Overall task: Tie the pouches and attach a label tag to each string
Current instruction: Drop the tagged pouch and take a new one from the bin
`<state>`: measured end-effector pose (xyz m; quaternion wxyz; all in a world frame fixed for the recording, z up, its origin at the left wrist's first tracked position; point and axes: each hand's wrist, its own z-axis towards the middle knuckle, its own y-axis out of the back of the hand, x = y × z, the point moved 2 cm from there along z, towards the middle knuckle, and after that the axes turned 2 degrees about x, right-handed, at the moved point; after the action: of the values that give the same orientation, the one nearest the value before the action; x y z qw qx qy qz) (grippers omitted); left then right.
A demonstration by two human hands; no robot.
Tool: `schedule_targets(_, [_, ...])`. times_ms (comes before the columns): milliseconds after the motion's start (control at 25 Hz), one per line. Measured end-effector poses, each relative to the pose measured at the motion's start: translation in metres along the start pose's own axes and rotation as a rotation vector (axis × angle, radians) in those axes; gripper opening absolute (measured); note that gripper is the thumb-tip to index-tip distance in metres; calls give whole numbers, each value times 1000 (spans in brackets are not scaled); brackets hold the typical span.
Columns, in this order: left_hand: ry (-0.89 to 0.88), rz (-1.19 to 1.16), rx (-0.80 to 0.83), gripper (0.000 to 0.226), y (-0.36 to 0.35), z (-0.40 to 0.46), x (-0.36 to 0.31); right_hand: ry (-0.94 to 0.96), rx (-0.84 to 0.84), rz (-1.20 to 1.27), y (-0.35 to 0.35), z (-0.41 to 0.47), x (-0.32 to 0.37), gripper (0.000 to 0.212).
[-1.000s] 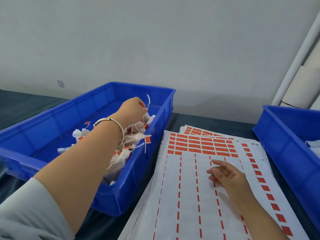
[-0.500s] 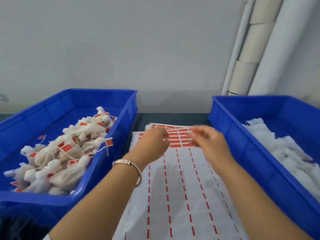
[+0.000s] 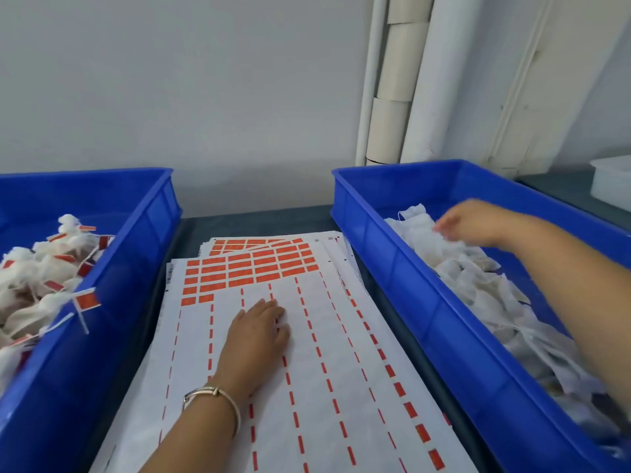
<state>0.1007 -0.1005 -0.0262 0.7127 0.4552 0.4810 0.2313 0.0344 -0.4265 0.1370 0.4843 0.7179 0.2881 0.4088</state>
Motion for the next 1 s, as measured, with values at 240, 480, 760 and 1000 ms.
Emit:
schedule_targets(240, [32,-17,4,39,1,1,-3,-28,177,-12,-53,4,-50,41])
schedule_targets(480, [54,-41,20,37,3,-1,-4,7,19,-135,-64,15,-47,10])
schedule_targets(760, [49,-82,18,34,6,-5,-3,-59,-223,124,-46,3,-46,24])
schedule_targets(1000, [42,-101,4,32,6,-4,-3,66,-489,546,-10,-37,3,22])
